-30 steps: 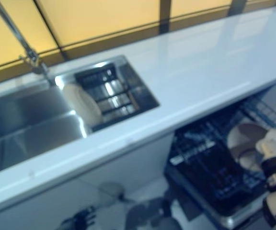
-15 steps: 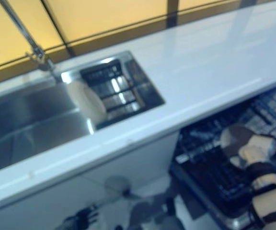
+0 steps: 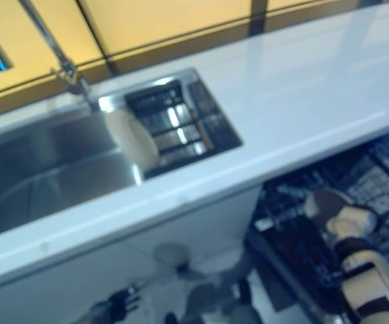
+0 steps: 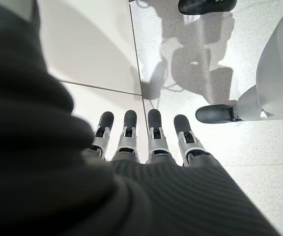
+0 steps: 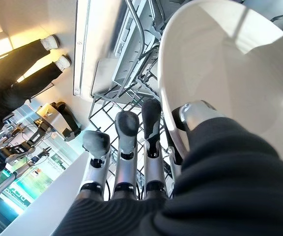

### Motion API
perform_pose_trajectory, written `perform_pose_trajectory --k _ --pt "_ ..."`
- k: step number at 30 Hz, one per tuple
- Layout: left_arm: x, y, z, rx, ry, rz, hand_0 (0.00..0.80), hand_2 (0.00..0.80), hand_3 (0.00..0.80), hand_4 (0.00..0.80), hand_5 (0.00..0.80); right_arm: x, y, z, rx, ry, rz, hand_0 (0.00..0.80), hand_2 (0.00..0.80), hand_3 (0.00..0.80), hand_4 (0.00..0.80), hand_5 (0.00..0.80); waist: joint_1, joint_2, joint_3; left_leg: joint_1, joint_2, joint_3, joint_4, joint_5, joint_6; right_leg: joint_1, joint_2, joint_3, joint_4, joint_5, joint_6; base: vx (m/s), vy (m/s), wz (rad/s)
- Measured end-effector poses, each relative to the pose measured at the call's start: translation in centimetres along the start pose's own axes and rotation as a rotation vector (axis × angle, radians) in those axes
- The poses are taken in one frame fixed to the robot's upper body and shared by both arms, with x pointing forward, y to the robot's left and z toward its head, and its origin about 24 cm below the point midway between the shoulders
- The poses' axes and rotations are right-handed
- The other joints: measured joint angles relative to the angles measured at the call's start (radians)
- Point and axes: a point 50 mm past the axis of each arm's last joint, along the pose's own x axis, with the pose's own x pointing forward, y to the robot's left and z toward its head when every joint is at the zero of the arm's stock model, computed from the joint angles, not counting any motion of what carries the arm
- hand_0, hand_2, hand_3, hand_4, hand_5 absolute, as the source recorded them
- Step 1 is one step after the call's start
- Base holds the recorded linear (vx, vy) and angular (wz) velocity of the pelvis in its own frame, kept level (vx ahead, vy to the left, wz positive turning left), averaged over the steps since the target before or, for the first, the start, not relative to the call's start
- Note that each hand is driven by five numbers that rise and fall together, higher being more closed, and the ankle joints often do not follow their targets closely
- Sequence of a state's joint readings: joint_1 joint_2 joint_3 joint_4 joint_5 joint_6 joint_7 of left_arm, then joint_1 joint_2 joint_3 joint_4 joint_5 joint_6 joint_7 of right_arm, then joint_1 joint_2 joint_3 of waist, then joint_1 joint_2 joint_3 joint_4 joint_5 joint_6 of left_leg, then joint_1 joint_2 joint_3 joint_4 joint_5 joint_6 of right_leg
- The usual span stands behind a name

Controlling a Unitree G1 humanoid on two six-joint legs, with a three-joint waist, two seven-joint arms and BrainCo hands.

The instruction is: Take plates into dishwasher

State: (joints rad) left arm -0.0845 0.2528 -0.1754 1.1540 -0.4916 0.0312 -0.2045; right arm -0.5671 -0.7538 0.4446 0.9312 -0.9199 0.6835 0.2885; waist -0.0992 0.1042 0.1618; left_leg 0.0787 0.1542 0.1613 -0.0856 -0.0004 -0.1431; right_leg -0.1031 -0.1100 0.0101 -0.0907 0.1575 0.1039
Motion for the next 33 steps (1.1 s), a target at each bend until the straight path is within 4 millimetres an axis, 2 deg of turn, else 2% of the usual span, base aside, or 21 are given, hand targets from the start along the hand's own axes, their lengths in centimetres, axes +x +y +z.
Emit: perform_pose_trajectory --k 11,12,13,14,20,27,30,33 --pt "0.0 0.0 -0.1 0.007 0.004 0.000 0.000 0.000 0.000 0.000 0.000 -0.2 0.6 0.5 0.004 -0.016 0.031 0.800 0.800 0.800 0.800 0.800 0.006 -0.005 -0.003 0.011 0.001 -0.004 0.000 -0.001 0.002 0.014 0.000 -0.004 0.000 -0.001 -0.001 -0.004 -0.005 0.01" --pt "0.0 0.0 -0.1 0.007 0.004 -0.001 0.000 0.000 0.000 0.000 0.000 -0.1 0.7 0.5 0.019 -0.020 0.042 0.703 0.703 0.703 0.703 0.703 0.006 -0.007 -0.005 0.011 0.001 -0.004 0.000 -0.001 0.002 0.014 0.000 -0.004 0.001 0.000 -0.001 0.000 0.000 0.00" --pt "0.0 0.0 -0.1 0.007 0.004 -0.002 0.000 0.000 0.000 0.000 0.000 -0.1 0.8 0.5 0.033 -0.024 0.051 0.173 0.173 0.173 0.173 0.173 0.006 -0.010 -0.007 0.011 0.000 -0.004 0.000 0.000 0.001 0.014 0.000 -0.004 0.001 0.000 -0.001 0.000 0.000 0.00" --pt "0.0 0.0 -0.1 0.007 0.004 -0.003 0.000 0.000 0.000 0.000 0.000 -0.1 0.9 0.6 0.045 -0.028 0.058 0.000 0.000 0.000 0.000 0.000 0.006 -0.013 -0.008 0.012 0.000 -0.004 0.000 0.000 0.000 0.015 0.000 -0.004 0.001 0.000 -0.001 0.000 0.000 0.00" --pt "0.0 0.1 -0.3 0.017 0.014 -0.005 0.000 0.000 0.000 0.000 0.000 -0.1 2.1 0.6 0.049 -0.023 0.092 0.000 0.000 0.000 0.000 0.000 0.006 -0.039 -0.031 0.018 0.000 -0.009 0.000 -0.001 0.002 0.025 0.000 -0.005 0.001 0.000 -0.001 0.012 0.017 0.02" --pt "-0.1 0.2 -0.4 0.043 0.023 -0.001 0.000 0.000 0.000 0.000 0.000 0.2 2.1 0.1 0.100 -0.011 0.114 0.000 0.000 0.000 0.000 0.000 0.006 -0.075 -0.067 0.031 0.001 -0.003 -0.004 -0.001 0.003 0.034 0.002 0.000 0.000 -0.002 0.000 0.017 0.013 -0.02" --pt "-0.1 0.3 -0.4 0.043 0.023 0.003 0.000 0.000 0.000 0.000 0.000 0.7 1.5 -1.2 0.125 0.005 0.108 0.000 0.000 0.000 0.000 0.000 0.005 -0.088 -0.077 0.032 0.001 -0.001 -0.004 -0.002 0.003 0.034 0.003 0.004 0.001 -0.002 0.002 0.000 0.000 0.00" --pt "-0.1 0.4 -0.4 0.042 0.024 0.015 0.000 0.000 0.000 0.000 0.000 1.5 0.2 -3.8 0.162 0.045 0.083 0.000 0.000 0.000 0.000 0.000 0.003 -0.100 -0.083 0.033 0.001 0.001 -0.004 -0.002 0.002 0.033 0.003 0.007 0.001 -0.002 0.002 0.001 0.003 -0.01"
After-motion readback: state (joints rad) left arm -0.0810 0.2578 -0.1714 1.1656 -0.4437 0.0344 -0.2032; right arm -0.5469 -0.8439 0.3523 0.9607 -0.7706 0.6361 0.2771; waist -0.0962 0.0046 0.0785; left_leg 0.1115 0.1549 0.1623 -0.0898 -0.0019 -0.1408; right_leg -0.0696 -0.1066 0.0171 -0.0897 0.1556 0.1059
